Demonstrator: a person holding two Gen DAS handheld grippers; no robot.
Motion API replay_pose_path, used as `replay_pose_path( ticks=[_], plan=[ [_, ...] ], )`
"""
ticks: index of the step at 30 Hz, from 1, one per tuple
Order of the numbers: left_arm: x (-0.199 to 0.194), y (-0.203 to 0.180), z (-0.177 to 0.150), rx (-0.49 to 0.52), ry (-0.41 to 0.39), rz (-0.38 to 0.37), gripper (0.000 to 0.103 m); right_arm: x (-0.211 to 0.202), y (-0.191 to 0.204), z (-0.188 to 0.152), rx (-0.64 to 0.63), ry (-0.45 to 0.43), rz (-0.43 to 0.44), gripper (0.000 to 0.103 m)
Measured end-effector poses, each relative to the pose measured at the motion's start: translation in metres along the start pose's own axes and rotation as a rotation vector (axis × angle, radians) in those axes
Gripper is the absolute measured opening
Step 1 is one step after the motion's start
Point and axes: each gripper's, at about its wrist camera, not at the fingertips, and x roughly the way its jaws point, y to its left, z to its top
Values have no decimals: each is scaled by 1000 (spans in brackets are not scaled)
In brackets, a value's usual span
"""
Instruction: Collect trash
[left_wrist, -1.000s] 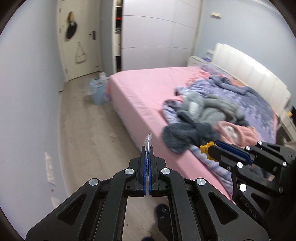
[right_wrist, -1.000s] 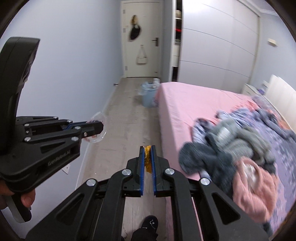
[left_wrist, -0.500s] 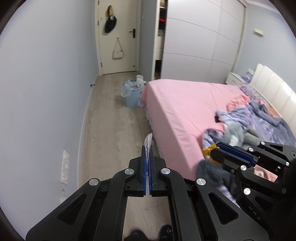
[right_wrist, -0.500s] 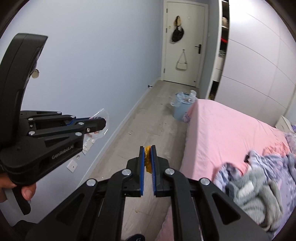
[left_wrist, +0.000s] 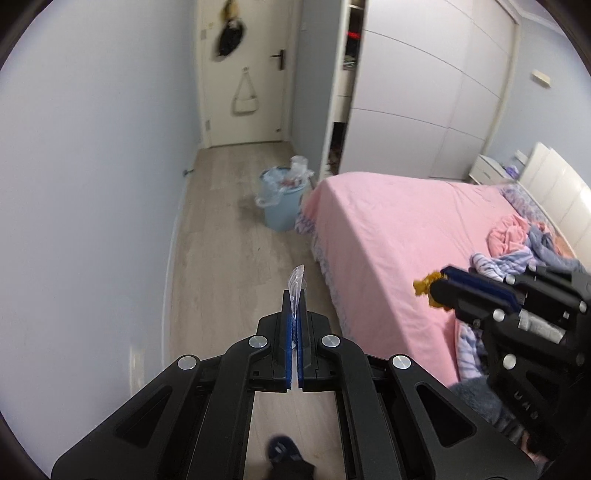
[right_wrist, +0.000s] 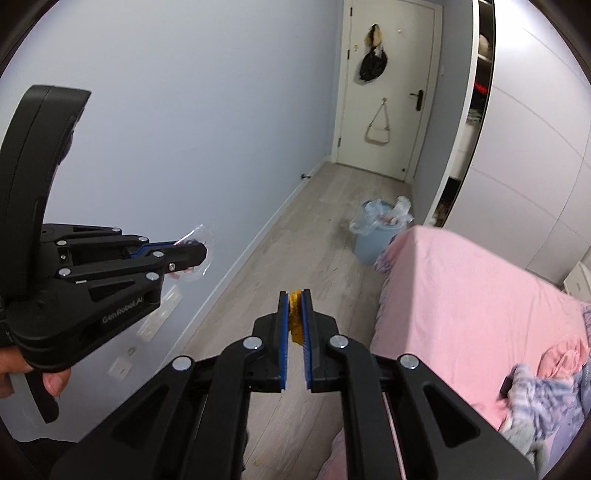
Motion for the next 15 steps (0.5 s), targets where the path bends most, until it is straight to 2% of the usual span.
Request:
replay_pose_path(
  ticks=[2, 8, 15],
  plan=[
    [24, 6, 26, 49, -4, -8, 0, 19, -11, 19, 32, -2, -24, 8],
    [95, 20, 106, 63, -5, -58, 0, 80, -59, 71, 90, 19, -66, 8],
    [191, 24, 198, 49, 10, -48, 0, 168, -129, 127, 98, 20, -29, 8]
  ],
)
